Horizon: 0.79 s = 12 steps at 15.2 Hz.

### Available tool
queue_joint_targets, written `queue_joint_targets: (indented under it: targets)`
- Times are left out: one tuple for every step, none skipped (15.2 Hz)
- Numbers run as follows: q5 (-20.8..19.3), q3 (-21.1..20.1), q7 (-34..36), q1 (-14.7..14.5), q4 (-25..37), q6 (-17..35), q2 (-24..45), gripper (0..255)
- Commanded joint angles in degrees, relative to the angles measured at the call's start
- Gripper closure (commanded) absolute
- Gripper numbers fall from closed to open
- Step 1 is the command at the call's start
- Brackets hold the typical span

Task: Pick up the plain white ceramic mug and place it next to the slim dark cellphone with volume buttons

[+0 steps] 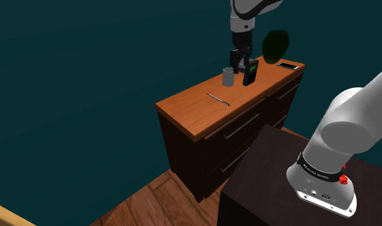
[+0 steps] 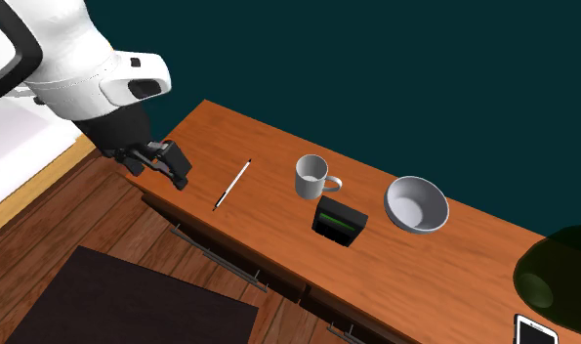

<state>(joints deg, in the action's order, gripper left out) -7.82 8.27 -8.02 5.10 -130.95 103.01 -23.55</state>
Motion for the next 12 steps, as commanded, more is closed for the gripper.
queue_joint_targets:
  targets:
    - [-0.2,1.6,-2.4,0.4,2.6,1.7,4.4,0]
    - [-0.1,2.3,-3.6,0.6,3.9,2.3,6.5,0]
    - [0.0,3.0,-4.8,0.8,5.2,2.9,8.6,0]
    - [0.1,3.7,-6.1,1.0,6.7,3.5,10.8,0]
    - [0.3,4.3,-7.3,1.2,8.2,4.0,12.9,0]
    - [0.6,4.9,-8.5,1.4,9.8,4.5,15.1,0]
    - [1.0,5.5,-9.8,1.7,11.4,4.9,17.3,0]
    - [1.4,6.0,-11.0,2.0,13.2,5.2,19.6,0]
    - [1.9,6.5,-12.3,2.3,15.0,5.5,21.8,0]
    - [2.4,6.9,-13.5,2.6,16.9,5.7,24.1,0]
    - [2.9,7.3,-14.7,3.0,18.9,5.8,26.4,0]
    - [3.5,7.6,-15.9,3.4,21.0,5.9,28.7,0]
